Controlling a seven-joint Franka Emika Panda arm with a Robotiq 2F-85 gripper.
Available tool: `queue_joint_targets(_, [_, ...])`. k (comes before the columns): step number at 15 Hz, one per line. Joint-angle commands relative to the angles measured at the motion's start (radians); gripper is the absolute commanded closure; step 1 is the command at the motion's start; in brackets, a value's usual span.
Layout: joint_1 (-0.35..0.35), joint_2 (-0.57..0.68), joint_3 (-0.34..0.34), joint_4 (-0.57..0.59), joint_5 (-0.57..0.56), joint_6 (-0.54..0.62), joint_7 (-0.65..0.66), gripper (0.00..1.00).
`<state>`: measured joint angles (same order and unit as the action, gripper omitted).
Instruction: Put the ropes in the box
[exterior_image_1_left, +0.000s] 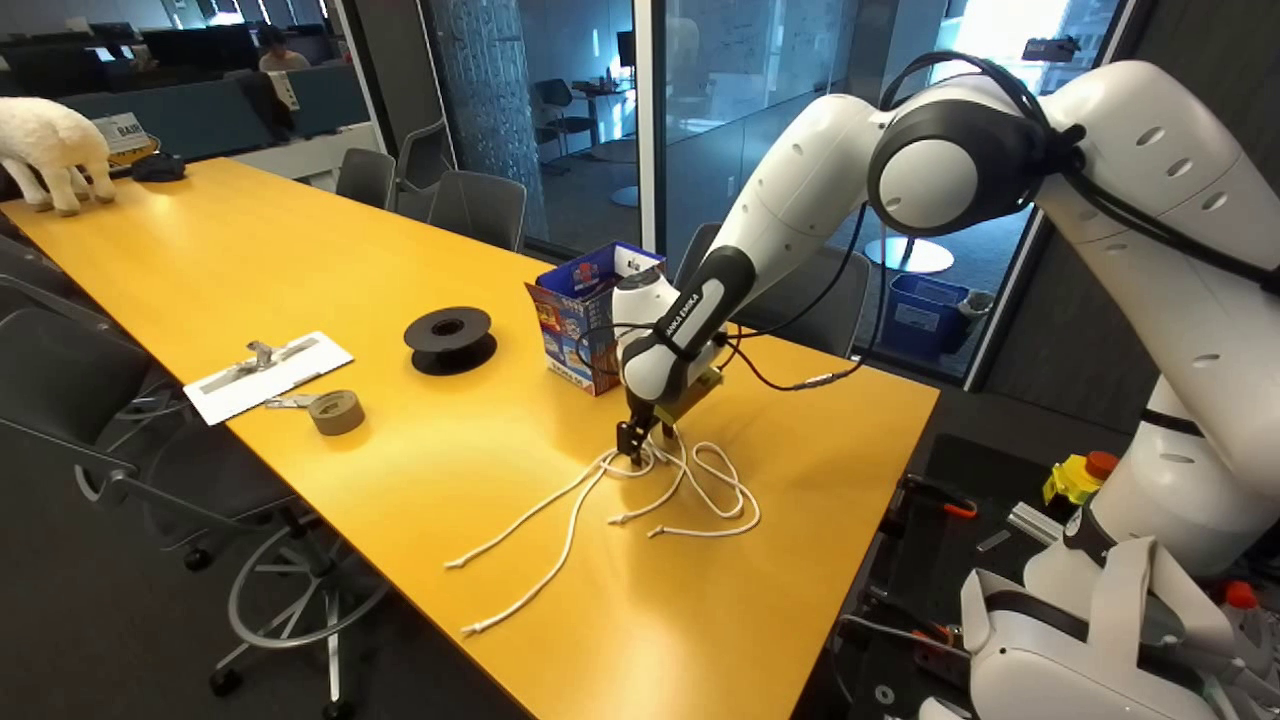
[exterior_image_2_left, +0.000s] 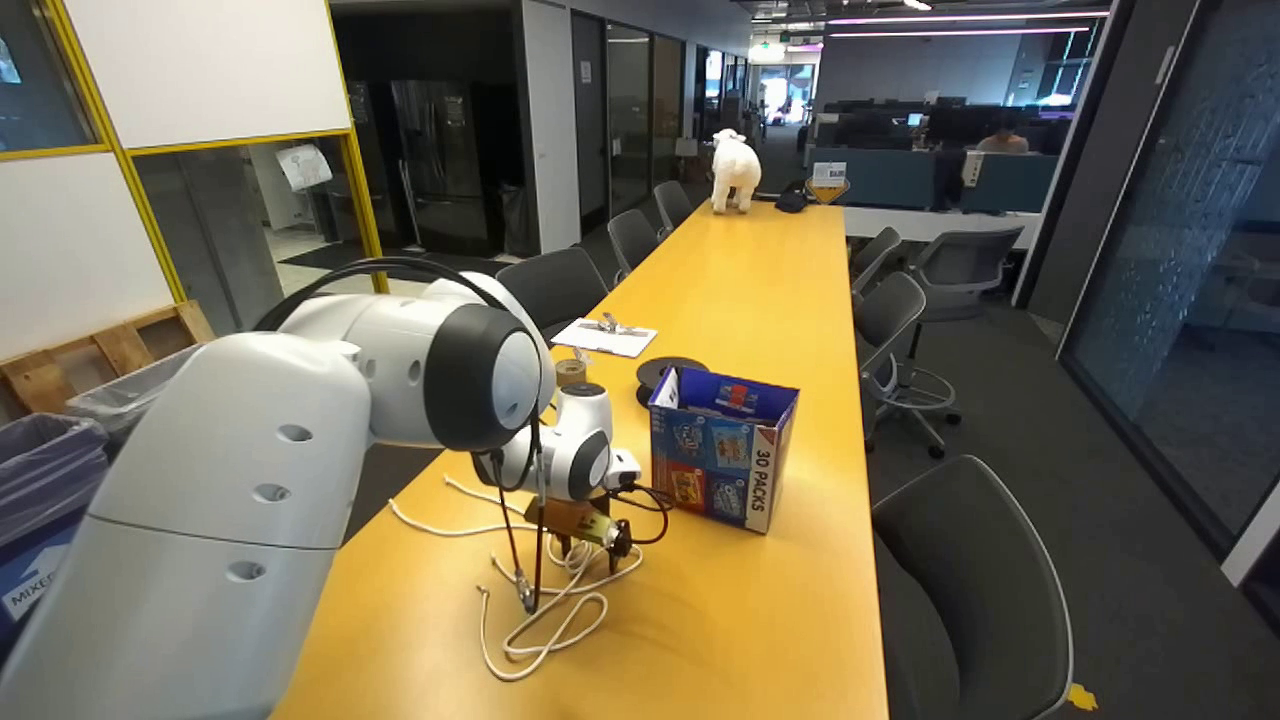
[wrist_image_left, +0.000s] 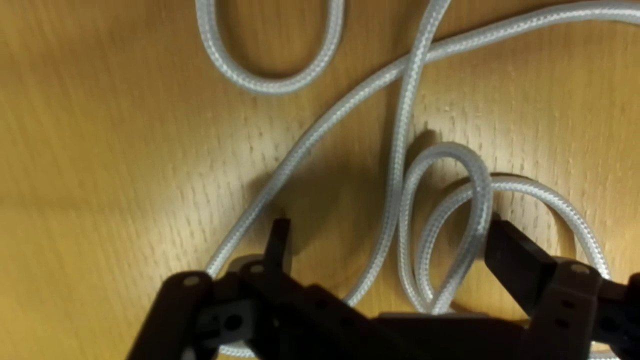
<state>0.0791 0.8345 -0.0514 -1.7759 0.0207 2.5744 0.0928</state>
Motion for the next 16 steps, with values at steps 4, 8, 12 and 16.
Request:
queue_joint_targets(4, [-0.05,-0.018,0.041,0.006,-0.008,-0.027,-0.078,0.25])
queue_joint_targets(8, [-0.075,-0.021,0.059,0.004,-0.009,-0.014,-0.14,0.51])
queue_joint_targets(12, [-0.096,-0.024,0.072,0.006,-0.008,-0.017,-0.187,0.8])
queue_joint_targets(16, [-0.128,-0.023,0.086,0.017,0.002,-0.033,-0.231,0.98])
